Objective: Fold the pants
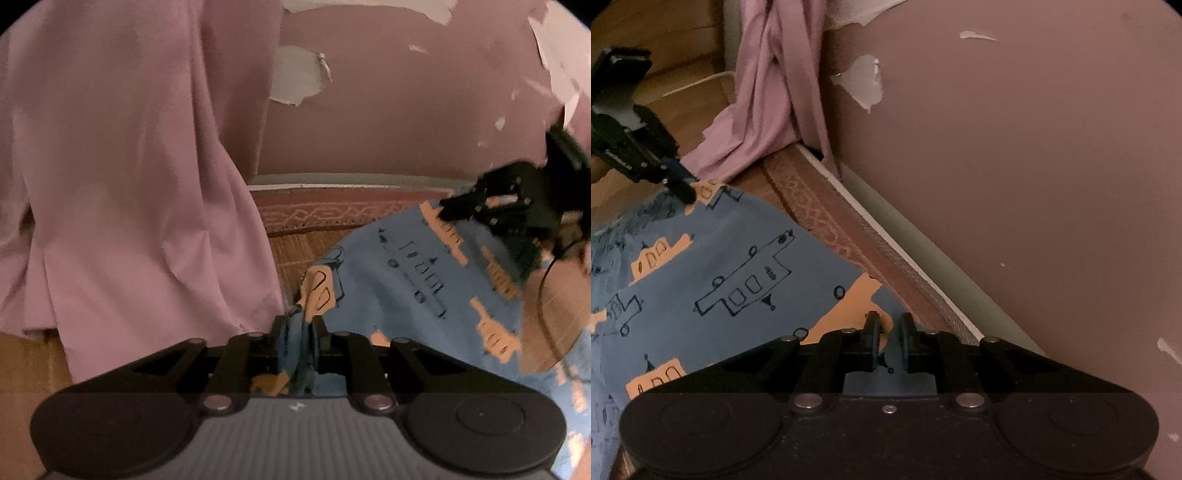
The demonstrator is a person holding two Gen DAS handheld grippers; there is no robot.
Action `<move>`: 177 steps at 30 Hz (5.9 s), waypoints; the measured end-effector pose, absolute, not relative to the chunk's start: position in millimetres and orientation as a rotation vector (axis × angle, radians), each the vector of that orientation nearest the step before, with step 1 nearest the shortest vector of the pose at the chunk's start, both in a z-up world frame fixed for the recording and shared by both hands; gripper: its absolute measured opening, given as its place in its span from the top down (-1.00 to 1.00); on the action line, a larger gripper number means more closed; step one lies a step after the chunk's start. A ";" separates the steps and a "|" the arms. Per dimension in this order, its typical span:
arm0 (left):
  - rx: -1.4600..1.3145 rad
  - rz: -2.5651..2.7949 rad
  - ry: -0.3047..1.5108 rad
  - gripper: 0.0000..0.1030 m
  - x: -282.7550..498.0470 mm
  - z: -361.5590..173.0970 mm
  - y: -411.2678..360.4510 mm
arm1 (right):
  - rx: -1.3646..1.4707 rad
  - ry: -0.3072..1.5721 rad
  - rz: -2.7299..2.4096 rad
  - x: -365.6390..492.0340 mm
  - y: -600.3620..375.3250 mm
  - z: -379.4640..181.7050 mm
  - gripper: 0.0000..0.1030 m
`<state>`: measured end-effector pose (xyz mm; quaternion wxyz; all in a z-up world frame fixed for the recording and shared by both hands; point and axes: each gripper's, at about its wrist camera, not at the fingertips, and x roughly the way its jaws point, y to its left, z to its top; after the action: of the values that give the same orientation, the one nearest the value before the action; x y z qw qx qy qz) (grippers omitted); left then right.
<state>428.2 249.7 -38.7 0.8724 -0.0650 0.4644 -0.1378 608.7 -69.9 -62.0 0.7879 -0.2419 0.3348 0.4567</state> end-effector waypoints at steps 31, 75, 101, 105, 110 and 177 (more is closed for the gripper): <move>-0.150 -0.180 0.983 0.98 430.0 -36.6 254.3 | -0.490 0.731 0.902 602.1 -65.4 -63.2 0.88; 0.327 -0.161 0.657 0.99 155.6 21.5 127.9 | -0.497 0.257 0.717 199.7 -210.6 -11.0 1.00; 0.690 -0.281 0.797 0.55 133.3 -31.9 102.7 | -1.120 0.283 1.096 220.0 -187.9 -33.3 0.05; 0.740 -0.295 0.828 0.55 138.4 -35.5 108.5 | -1.327 0.244 1.229 232.0 -169.5 -31.7 0.09; 0.770 -0.311 0.835 0.80 141.8 -36.9 107.4 | -1.459 0.309 1.360 243.2 -152.4 -29.3 0.99; 0.296 -0.417 0.760 -0.68 149.8 8.0 37.7 | -0.262 0.569 0.534 209.6 -299.8 -4.7 -0.98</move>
<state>149.8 37.7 8.0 0.8969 0.1430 0.3668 -0.2013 209.6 -299.8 -4.7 0.9165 -0.1274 0.2764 0.2596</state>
